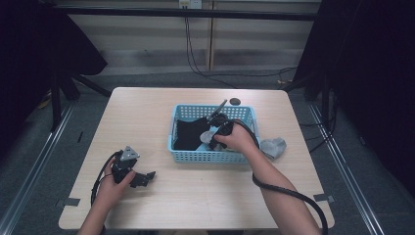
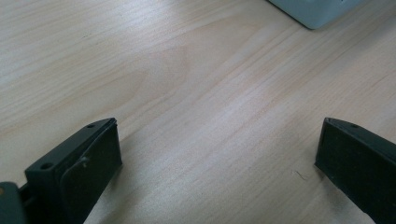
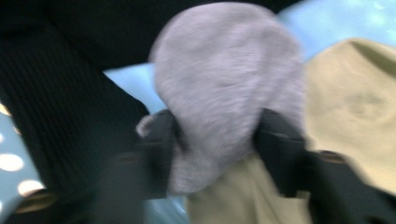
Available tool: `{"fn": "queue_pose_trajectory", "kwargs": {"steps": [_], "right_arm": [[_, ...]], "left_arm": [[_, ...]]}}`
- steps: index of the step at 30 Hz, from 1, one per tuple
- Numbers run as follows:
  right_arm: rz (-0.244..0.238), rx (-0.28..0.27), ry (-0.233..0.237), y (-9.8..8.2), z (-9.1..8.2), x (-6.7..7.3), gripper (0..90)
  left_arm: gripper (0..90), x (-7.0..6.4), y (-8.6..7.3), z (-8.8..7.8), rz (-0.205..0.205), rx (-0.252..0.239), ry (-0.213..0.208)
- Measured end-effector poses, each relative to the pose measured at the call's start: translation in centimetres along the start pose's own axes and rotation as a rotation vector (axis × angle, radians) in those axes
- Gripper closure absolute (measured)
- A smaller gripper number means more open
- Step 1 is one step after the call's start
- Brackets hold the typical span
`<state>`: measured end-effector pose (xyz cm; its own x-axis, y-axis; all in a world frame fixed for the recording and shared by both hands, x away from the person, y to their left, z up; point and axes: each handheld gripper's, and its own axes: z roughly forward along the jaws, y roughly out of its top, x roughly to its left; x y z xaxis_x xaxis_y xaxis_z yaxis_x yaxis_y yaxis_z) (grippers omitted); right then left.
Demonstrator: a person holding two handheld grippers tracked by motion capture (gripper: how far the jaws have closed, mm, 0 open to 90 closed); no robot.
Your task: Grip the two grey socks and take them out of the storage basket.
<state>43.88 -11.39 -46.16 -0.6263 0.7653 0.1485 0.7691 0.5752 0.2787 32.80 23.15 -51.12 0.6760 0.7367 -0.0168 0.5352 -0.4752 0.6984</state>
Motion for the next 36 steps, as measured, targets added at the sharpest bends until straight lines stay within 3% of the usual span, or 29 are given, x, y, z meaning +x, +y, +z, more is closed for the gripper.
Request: {"fn": "queue_pose_trajectory", "kwargs": {"steps": [3, 7, 36], "right_arm": [[0.02, 0.013, 0.021, 0.0, -0.3, 0.0, 71.4], [0.017, 0.012, 0.012, 0.1, -1.0, 0.2, 77.2], [0.044, -0.054, 0.016, -0.6, -8.3, -2.3, 79.6]], "left_arm": [[0.0, 0.0, 0.0, 0.0, -0.001, -0.001, -0.002], [0.0, 0.0, 0.0, 0.0, 0.006, 0.0, -0.001], [0.0, 0.0, 0.0, -0.1, 0.005, -0.001, 0.002]]}}
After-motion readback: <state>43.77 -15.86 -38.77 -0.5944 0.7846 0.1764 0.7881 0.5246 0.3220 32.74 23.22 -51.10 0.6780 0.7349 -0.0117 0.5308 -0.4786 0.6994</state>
